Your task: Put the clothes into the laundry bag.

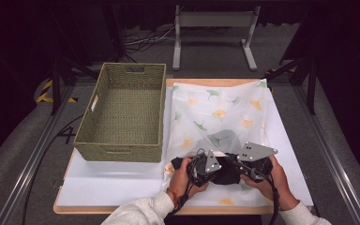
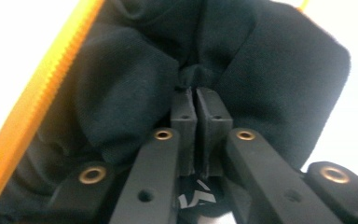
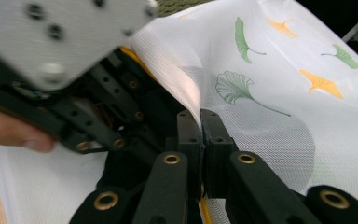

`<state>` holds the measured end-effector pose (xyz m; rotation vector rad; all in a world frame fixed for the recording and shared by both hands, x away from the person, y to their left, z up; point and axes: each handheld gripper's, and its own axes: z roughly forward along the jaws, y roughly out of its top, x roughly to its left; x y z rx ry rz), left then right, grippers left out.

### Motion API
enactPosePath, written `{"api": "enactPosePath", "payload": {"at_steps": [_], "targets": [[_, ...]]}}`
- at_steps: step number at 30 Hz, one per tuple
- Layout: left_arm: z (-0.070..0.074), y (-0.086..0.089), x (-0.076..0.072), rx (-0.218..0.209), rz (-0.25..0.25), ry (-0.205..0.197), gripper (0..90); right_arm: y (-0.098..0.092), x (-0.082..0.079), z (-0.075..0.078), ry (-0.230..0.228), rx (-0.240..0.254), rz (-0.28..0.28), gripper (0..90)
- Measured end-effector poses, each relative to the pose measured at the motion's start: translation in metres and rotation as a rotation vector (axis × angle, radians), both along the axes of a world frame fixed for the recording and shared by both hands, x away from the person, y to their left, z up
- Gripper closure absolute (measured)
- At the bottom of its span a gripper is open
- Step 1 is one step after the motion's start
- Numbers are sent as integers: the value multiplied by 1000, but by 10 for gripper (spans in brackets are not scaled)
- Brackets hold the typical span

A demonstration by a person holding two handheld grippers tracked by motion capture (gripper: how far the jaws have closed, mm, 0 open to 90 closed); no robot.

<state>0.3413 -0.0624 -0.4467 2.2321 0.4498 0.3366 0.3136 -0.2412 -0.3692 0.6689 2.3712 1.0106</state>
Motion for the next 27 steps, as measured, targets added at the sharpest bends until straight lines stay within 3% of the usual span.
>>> {"api": "enactPosePath", "payload": {"at_steps": [2,5,8,14,15,16,18,20,21,23,25,27], "targets": [[1,-1,3,9,47,-8,895,-1,-1,-3,15,11,2,882],[0,2,11,-12,97,1,896,-2,0,-6,26,11,1,884],[1,8,20,-40,135,32,895,-3,1,-11,45,13,-4,885],[4,14,19,-73,105,67,824,3,1,-18,51,-8,0,884],[6,16,16,-81,92,78,745,3,0,-17,42,-7,-2,885],[9,20,12,-81,72,77,723,3,0,-17,39,-6,-3,885],[23,39,-1,-85,6,82,666,1,0,-16,38,6,-8,885],[30,48,-6,-94,-3,79,644,1,-1,-16,36,9,-9,884],[41,66,-14,-120,-30,62,569,1,-2,-15,32,12,-10,885],[53,91,-22,-119,-9,-1,543,2,-2,-15,29,12,-9,884],[56,109,-25,-100,35,-34,525,2,-2,-14,25,10,-9,884],[52,122,-23,-74,77,-23,513,2,-3,-13,21,12,-10,883]]}}
